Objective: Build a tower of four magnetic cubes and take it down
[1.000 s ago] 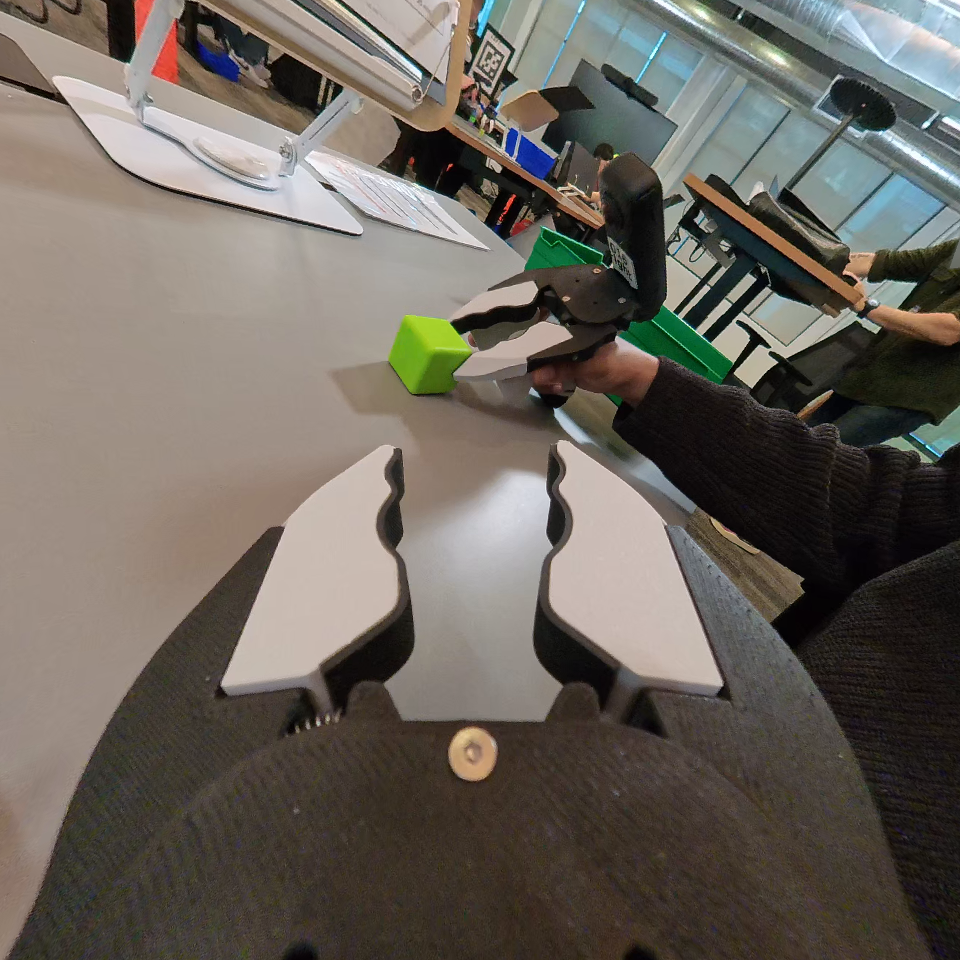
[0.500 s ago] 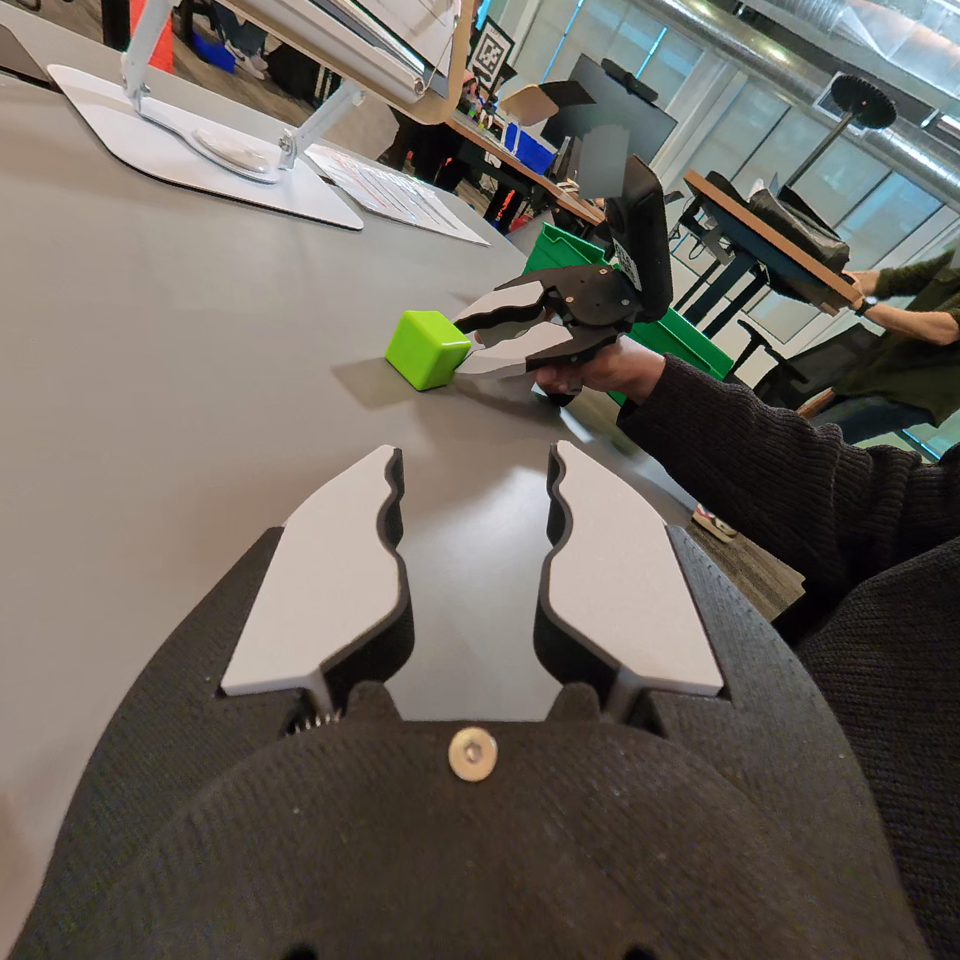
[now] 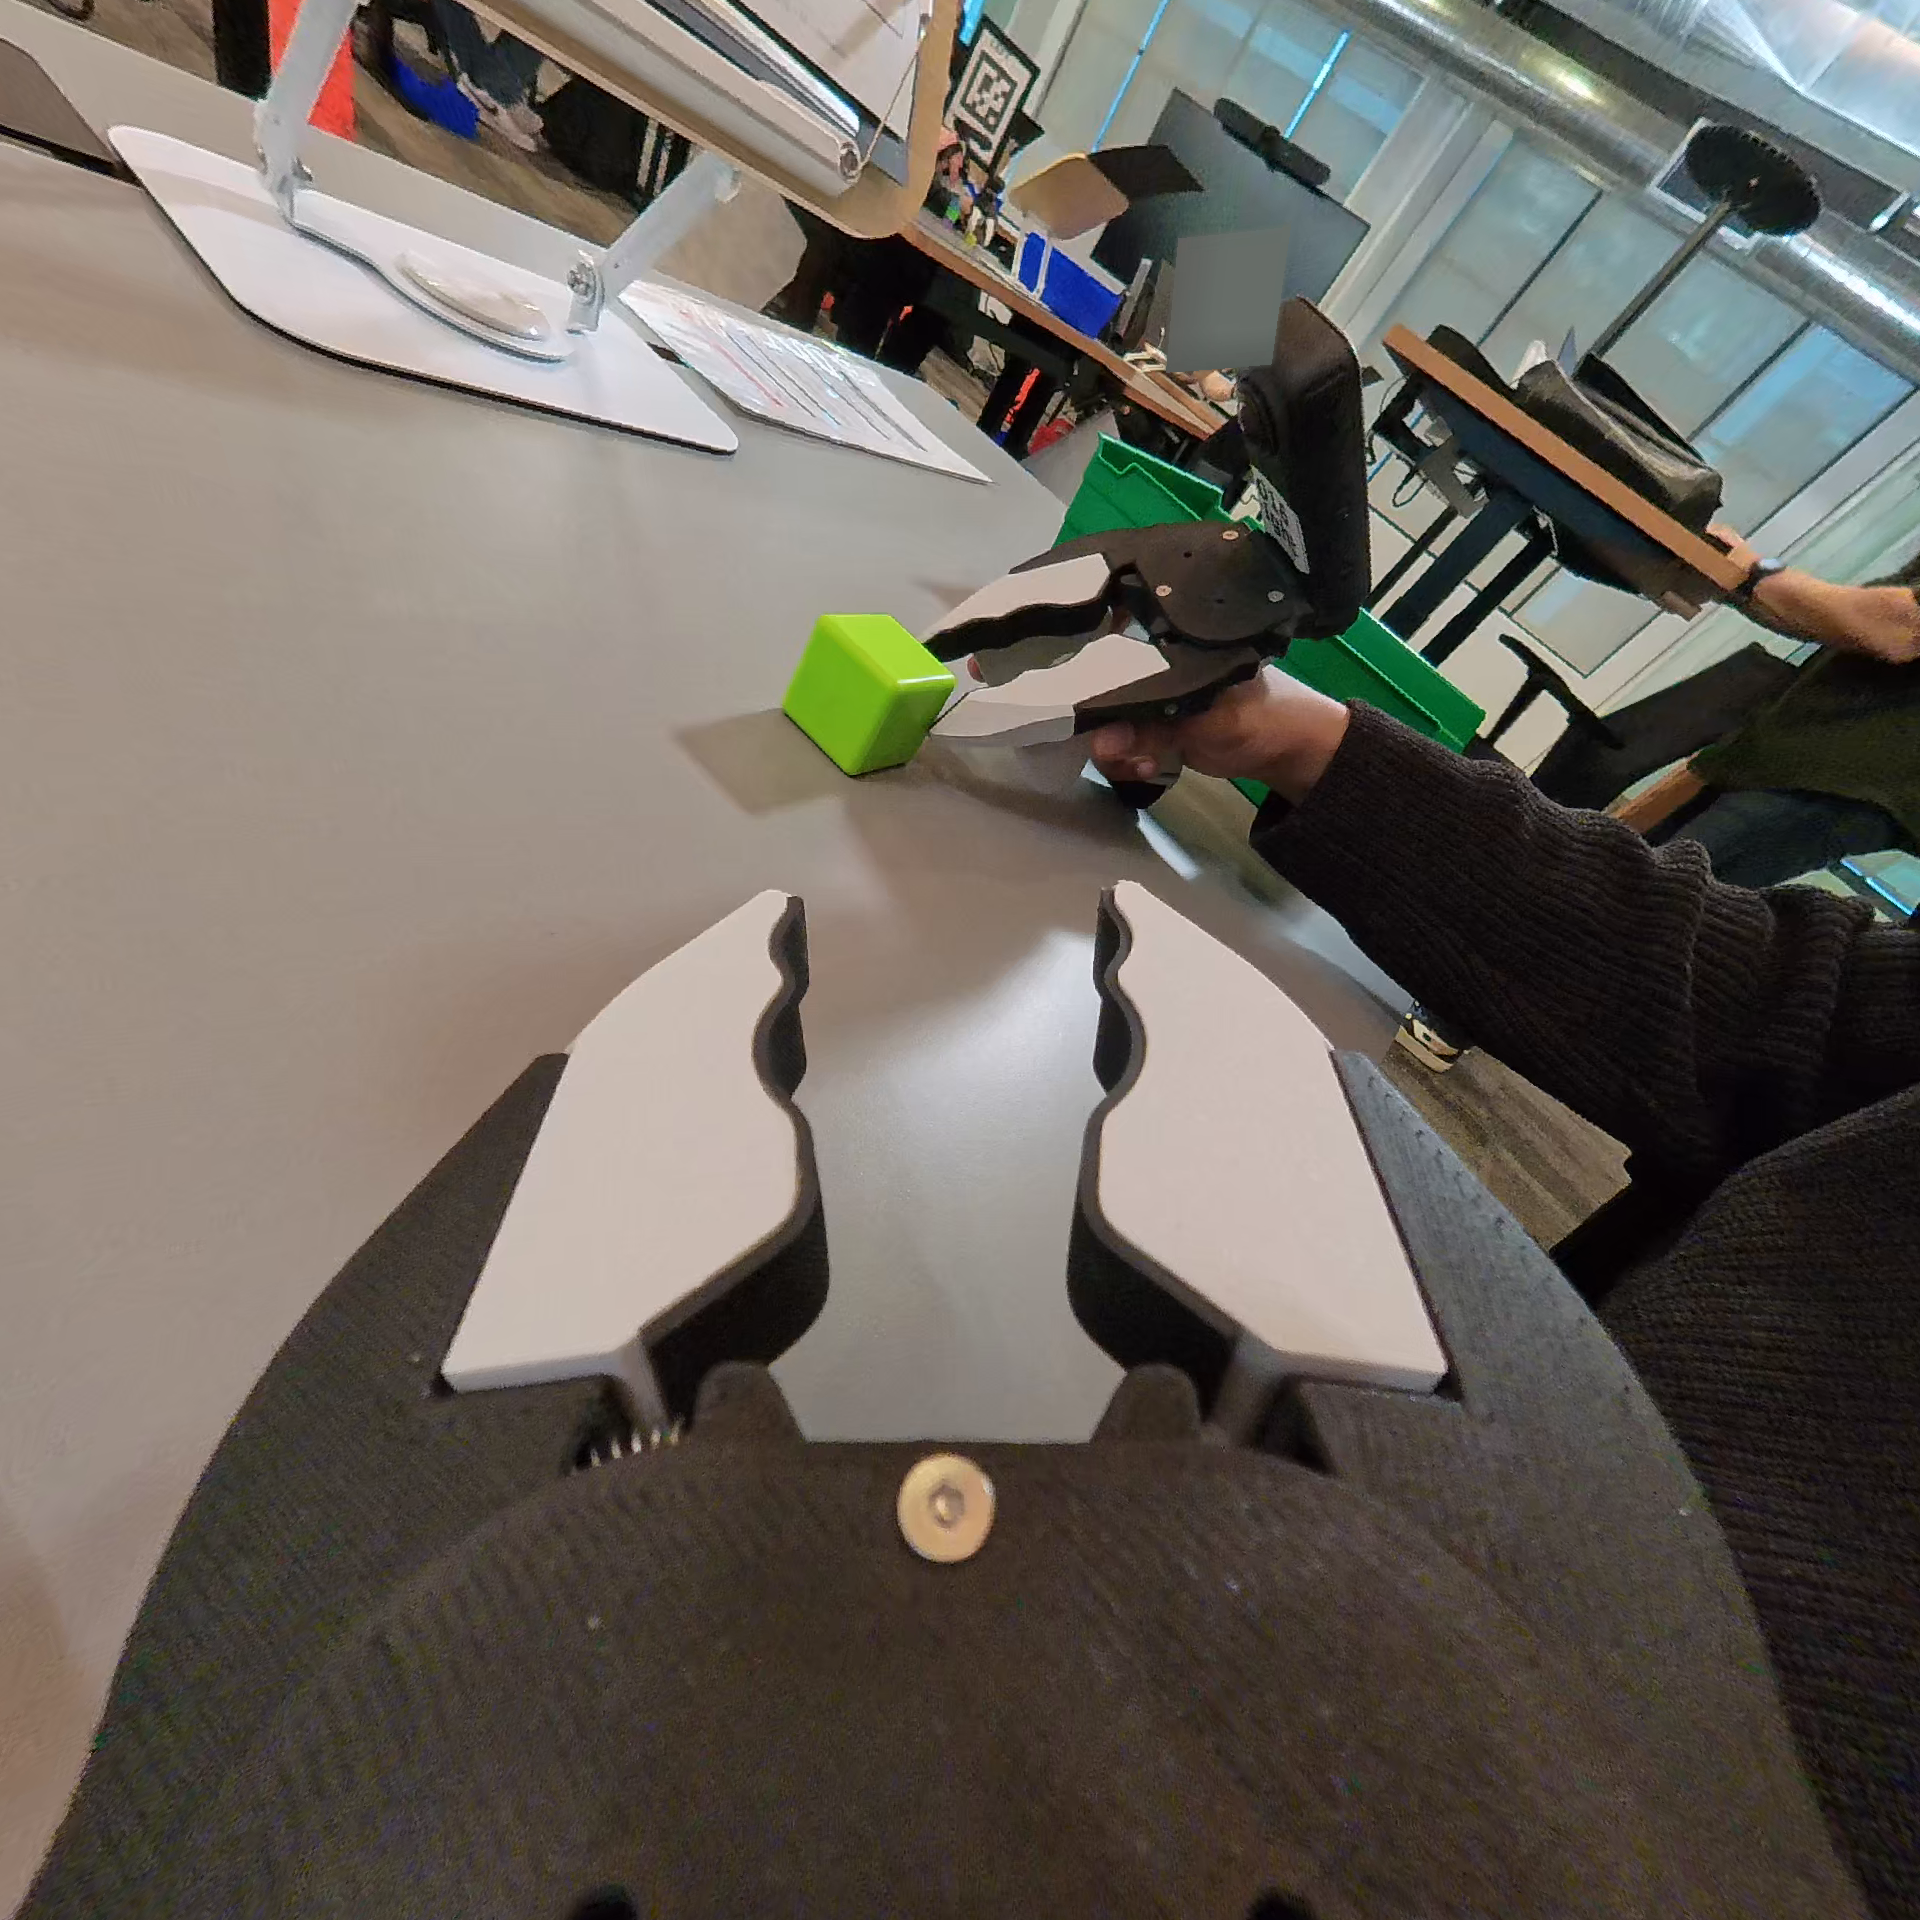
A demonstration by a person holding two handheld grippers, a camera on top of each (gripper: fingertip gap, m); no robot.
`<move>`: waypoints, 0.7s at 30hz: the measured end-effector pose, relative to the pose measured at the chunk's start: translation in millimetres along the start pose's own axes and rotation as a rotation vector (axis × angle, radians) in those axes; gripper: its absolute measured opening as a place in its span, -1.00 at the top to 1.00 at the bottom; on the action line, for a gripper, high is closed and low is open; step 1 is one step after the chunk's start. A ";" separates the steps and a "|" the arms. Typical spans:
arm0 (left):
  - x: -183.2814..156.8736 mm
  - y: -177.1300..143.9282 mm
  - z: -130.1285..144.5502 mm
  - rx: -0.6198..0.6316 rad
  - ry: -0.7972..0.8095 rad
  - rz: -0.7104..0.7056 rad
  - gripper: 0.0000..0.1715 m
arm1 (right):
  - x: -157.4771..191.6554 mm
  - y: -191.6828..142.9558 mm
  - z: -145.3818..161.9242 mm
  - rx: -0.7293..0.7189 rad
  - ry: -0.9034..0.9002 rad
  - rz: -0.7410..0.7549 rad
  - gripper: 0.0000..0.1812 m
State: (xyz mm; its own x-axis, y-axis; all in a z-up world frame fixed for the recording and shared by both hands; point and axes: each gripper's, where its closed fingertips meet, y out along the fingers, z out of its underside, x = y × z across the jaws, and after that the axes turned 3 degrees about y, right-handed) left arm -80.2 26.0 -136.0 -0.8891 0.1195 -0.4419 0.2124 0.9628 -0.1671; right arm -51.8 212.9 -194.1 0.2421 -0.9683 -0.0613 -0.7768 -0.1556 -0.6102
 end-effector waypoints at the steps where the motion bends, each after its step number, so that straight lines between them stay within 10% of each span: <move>1: 0.0 0.2 0.0 0.001 0.002 0.000 0.35 | 0.4 -0.4 -0.4 -0.004 -0.003 0.000 0.58; 21: -1.6 3.4 -8.5 -0.017 0.031 0.001 0.36 | 3.4 -9.2 0.4 -0.034 0.030 -0.015 0.59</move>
State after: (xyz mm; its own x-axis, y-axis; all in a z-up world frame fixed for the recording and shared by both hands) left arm -81.5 31.1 -128.4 -0.9012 0.1275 -0.4142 0.2065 0.9666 -0.1518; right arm -43.6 211.1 -189.0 0.2371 -0.9711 -0.0285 -0.7925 -0.1764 -0.5837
